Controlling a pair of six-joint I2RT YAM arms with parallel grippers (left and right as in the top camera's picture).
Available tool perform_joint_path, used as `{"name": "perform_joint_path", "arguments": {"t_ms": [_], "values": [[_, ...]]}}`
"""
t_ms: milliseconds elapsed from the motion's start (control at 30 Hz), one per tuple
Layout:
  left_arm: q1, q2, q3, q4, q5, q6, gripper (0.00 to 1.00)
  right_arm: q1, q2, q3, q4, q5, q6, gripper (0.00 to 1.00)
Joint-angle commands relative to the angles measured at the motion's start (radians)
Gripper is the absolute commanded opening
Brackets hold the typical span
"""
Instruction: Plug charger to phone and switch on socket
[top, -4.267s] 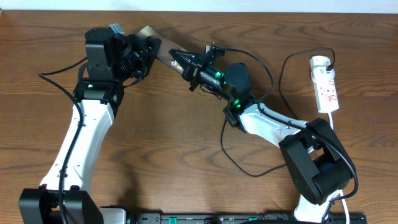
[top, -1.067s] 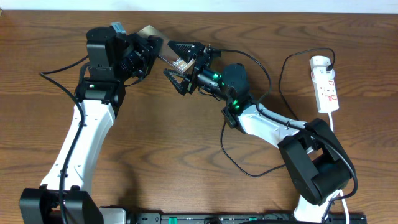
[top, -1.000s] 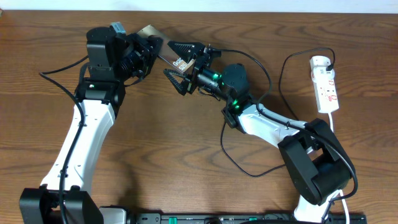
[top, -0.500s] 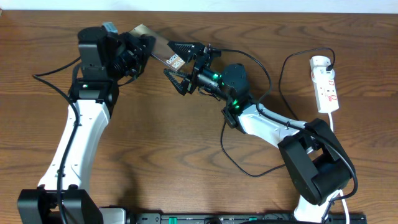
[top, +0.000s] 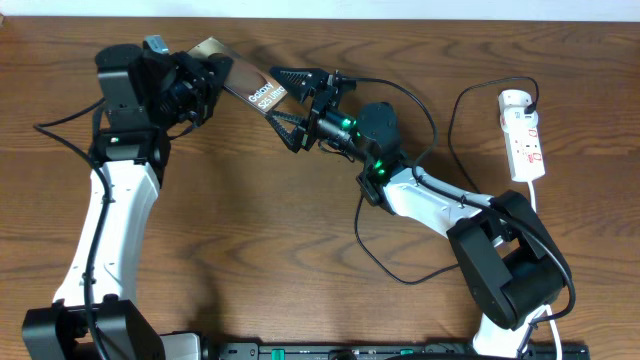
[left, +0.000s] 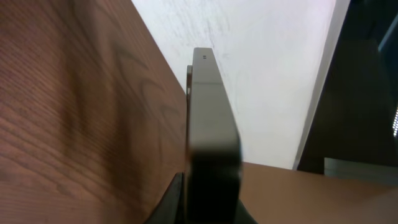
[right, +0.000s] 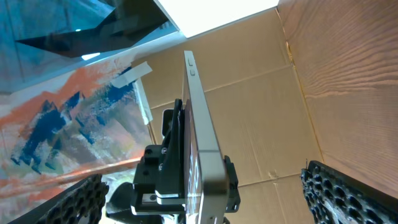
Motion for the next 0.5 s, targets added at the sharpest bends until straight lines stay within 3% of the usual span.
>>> {"name": "perform_joint_path", "arguments": {"t_ms": [0,467], "values": [[0.025,-0.002,0.022,0.016,0.087,0.024,0.07,0.006,-0.006,0.006,0.002,-0.003,-0.032,0.99],[0.095,-0.002,0.022,0.019,0.236,0.080,0.07,-0.002,-0.006,0.006,-0.027,-0.006,-0.096,0.99]]}}
